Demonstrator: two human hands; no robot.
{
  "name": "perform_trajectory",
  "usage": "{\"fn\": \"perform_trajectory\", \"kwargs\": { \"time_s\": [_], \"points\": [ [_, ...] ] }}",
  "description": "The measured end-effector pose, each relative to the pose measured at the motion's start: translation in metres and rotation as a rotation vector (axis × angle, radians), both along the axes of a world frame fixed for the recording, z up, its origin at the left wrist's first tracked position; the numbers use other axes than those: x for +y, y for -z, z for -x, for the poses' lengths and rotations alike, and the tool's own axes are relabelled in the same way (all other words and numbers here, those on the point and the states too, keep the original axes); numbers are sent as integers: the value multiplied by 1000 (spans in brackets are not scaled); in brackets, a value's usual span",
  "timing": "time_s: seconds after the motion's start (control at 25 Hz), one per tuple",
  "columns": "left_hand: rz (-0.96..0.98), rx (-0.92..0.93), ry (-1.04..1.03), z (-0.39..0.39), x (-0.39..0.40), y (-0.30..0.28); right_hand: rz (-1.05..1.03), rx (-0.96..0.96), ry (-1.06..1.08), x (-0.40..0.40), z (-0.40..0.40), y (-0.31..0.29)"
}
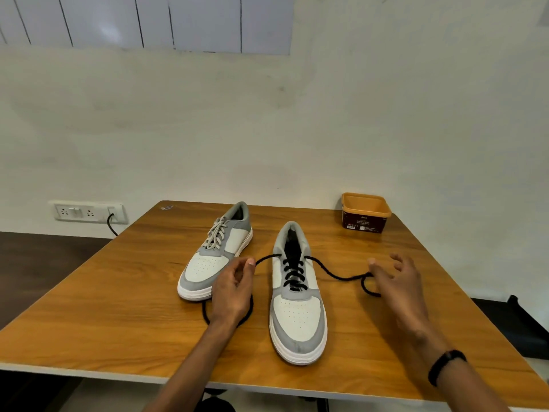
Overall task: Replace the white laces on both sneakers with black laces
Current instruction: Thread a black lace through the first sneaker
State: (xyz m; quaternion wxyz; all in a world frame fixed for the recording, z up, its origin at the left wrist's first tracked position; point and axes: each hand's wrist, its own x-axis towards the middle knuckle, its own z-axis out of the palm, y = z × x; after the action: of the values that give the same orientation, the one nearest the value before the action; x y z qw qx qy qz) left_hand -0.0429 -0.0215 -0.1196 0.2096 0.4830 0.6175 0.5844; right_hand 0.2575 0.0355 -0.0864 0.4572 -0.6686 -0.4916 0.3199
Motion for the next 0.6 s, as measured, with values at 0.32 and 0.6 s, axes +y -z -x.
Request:
{"fn": "perform_trajectory", "kwargs": {
  "time_s": [0.32,0.6],
  "points": [
    [294,1044,364,-40,83,-122,-399,-360,-432,-87,127,27],
    [911,1330,579,-64,117,-133,-227,-308,-356,-83,127,37]
  ]
}}
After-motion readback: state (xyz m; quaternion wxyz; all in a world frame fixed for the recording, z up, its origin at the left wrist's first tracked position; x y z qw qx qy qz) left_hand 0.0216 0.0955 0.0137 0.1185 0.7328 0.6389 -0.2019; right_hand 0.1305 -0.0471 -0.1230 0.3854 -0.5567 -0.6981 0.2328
